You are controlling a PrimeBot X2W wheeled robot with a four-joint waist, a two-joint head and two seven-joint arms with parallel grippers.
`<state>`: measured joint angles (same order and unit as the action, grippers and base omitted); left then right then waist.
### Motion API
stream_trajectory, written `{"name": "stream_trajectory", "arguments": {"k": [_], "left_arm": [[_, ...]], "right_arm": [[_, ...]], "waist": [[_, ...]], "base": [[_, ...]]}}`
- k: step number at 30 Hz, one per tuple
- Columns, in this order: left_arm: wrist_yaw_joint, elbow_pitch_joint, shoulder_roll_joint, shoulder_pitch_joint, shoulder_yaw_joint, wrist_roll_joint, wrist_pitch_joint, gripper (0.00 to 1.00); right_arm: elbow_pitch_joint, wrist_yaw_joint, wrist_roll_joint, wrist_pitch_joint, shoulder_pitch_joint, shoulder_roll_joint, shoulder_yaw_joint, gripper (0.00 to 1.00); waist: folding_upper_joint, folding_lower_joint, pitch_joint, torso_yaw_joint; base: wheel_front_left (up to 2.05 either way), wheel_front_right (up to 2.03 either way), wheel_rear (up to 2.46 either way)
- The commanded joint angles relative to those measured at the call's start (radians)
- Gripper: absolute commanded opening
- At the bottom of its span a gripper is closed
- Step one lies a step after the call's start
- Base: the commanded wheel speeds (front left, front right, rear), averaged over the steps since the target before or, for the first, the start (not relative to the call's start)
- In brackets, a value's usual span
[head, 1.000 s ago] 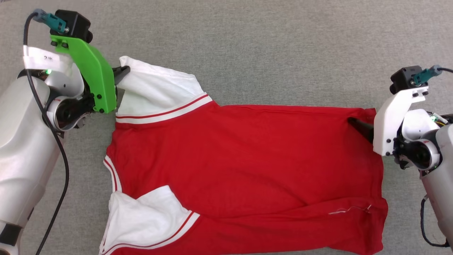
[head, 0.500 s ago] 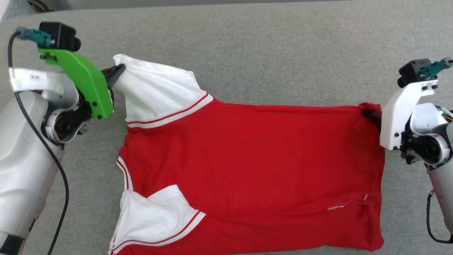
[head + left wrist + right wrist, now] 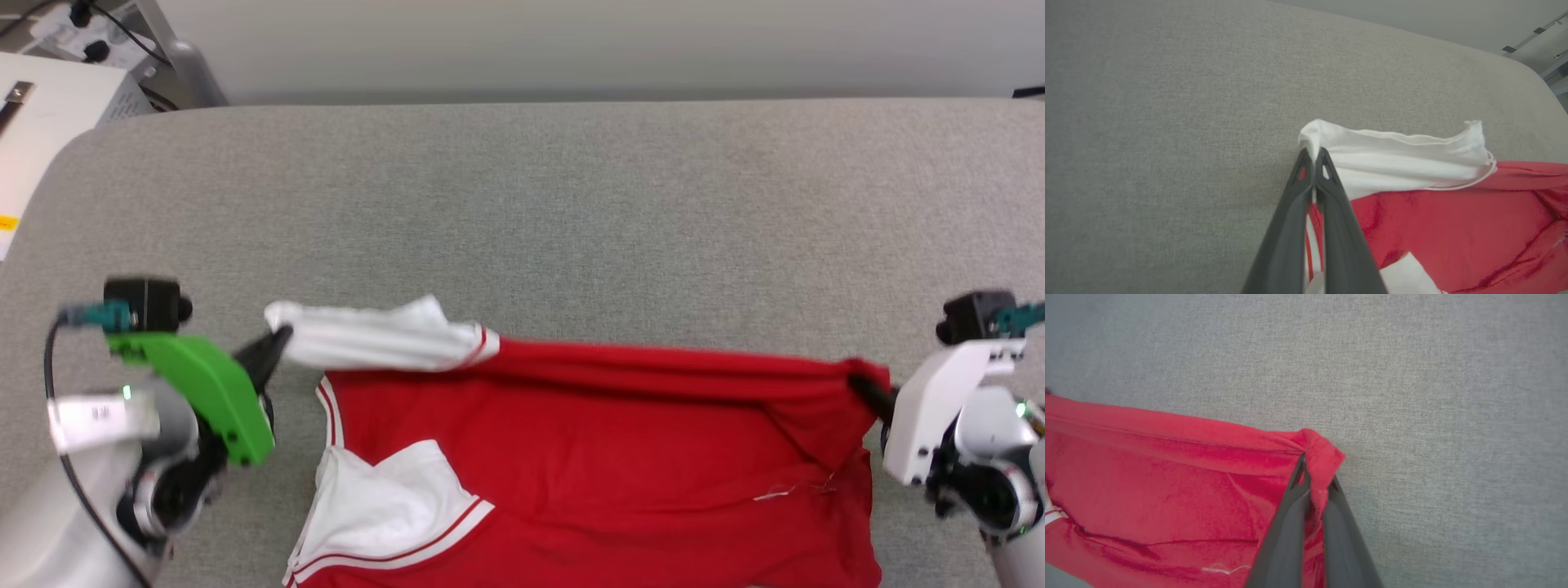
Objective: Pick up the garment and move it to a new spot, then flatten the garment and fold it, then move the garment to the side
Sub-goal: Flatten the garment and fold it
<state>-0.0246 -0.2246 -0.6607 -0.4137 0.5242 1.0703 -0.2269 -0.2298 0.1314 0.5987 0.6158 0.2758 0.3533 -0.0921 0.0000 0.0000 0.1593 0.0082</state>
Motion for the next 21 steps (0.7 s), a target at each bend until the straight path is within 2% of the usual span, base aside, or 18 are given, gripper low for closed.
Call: {"name": "stream_trajectory", "arguments": {"k": [1,9,16,17,18,19,20,21], "left_arm": [[-0.019,0.028,-0.011,0.062,-0.012,0.024,0.021,0.00],[-0.080,0.118,-0.008,0.307,-0.001,0.078,0.061,0.00],[-0.082,0.080,0.053,0.396,0.023,0.106,0.096,0.00],[-0.080,0.066,0.065,0.400,0.026,0.106,0.106,0.00],[-0.076,0.055,0.075,0.403,0.030,0.106,0.113,0.00],[-0.071,0.041,0.086,0.403,0.035,0.102,0.121,0.00],[-0.066,0.031,0.094,0.402,0.039,0.099,0.129,0.00],[-0.060,0.019,0.104,0.398,0.040,0.094,0.144,0.27]], "right_arm": [[0.008,-0.001,-0.007,-0.010,-0.040,-0.013,0.013,0.00],[0.018,-0.001,-0.030,-0.045,-0.202,-0.080,0.069,0.00],[0.001,-0.001,-0.036,-0.080,-0.271,-0.122,0.084,0.00],[-0.005,-0.001,-0.038,-0.088,-0.278,-0.127,0.085,0.11],[-0.008,-0.001,-0.040,-0.095,-0.284,-0.132,0.083,0.32],[-0.011,-0.001,-0.038,-0.109,-0.290,-0.140,0.084,0.78],[-0.012,-0.001,-0.039,-0.120,-0.295,-0.145,0.084,1.00],[-0.011,-0.001,-0.040,-0.136,-0.301,-0.150,0.081,1.00]], "waist": [[0.0000,0.0000,-0.024,0.018],[0.0000,0.0000,-0.044,0.033],[0.0000,0.0000,-0.048,0.024],[0.0000,0.0000,-0.049,0.022],[0.0000,0.0000,-0.049,0.021],[0.0000,0.0000,-0.049,0.019],[0.0000,0.0000,-0.050,0.019],[0.0000,0.0000,-0.051,0.019]], "base": [[0.00,0.00,0.00],[0.00,0.00,0.00],[0.00,0.00,0.00],[0.00,0.00,0.00],[0.00,0.00,0.00],[0.00,0.00,0.00],[0.00,0.00,0.00],[0.00,0.00,0.00]]}}
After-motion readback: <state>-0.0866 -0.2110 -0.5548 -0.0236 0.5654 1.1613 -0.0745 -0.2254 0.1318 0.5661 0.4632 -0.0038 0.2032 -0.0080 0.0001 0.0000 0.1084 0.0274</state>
